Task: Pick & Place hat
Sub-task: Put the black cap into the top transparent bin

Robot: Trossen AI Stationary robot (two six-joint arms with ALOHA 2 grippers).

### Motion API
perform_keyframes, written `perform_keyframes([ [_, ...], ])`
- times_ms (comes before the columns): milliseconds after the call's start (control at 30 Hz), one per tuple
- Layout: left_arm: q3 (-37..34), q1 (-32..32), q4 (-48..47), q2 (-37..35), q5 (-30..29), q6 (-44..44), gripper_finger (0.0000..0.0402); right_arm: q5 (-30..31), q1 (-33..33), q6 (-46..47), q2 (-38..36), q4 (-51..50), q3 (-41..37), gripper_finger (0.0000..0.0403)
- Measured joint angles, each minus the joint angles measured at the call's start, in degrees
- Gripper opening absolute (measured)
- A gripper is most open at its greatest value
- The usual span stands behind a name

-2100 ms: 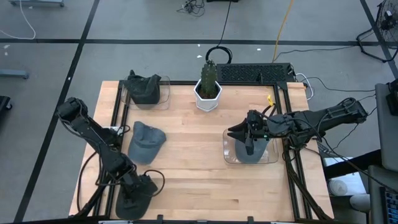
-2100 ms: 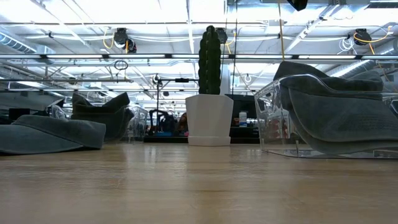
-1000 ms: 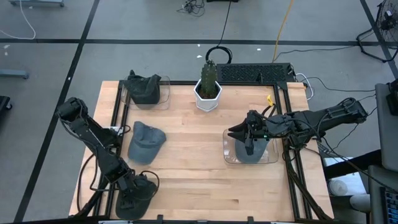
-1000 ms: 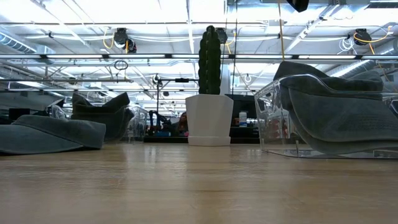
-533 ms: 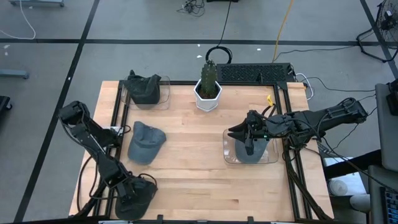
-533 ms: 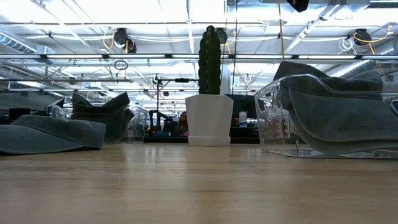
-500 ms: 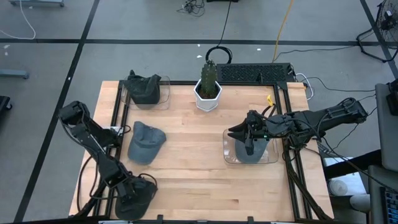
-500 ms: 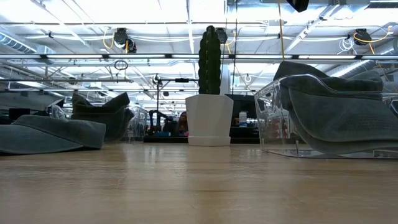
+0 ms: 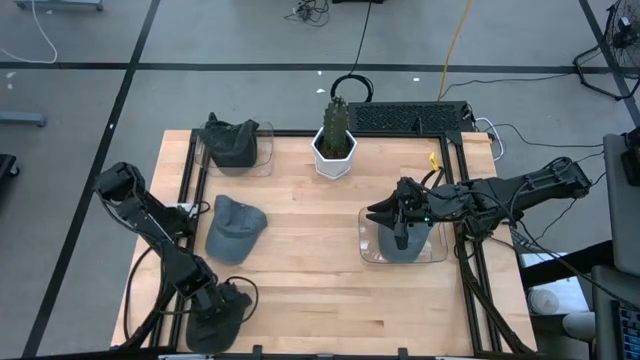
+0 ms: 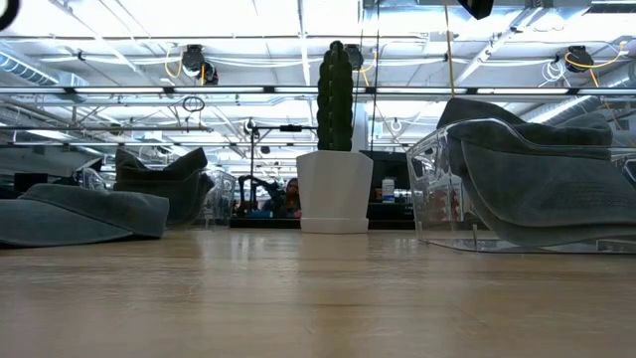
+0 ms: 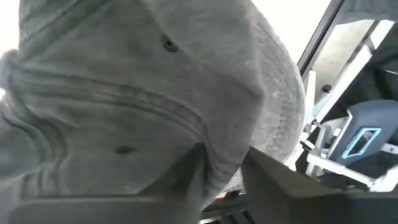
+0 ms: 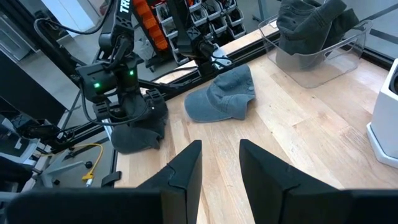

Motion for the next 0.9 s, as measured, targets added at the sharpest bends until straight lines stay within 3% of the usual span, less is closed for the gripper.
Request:
perform_keyframes([
  [167,0.0,2.21,1.34,0.0,2.2,1.29,0.0017,0.0,0.0,0.0,0.0,0.01,0.0,0.0095],
  [400,3.1,5.37,1.65,-0.02,2.89,3.01,0.001,-0.02,0.0,0.0,-0.02,0.01,0.0,0.0095],
  [567,9.06,7.7,-10.87,-0.02,1.46,7.06,0.001,-0.02,0.0,-0.1,-0.02,0.01,0.0,0.0095],
  [733,19.47,11.72,-27.85,-0.02,-5.59,15.72,0.0008,0.0,0.0,-0.47,-0.02,0.01,0.0,0.0095],
  [900,30.7,17.92,-45.27,-0.04,-20.33,26.31,0.0006,0.04,0.0,-1.32,-0.02,0.01,-0.02,0.0095],
])
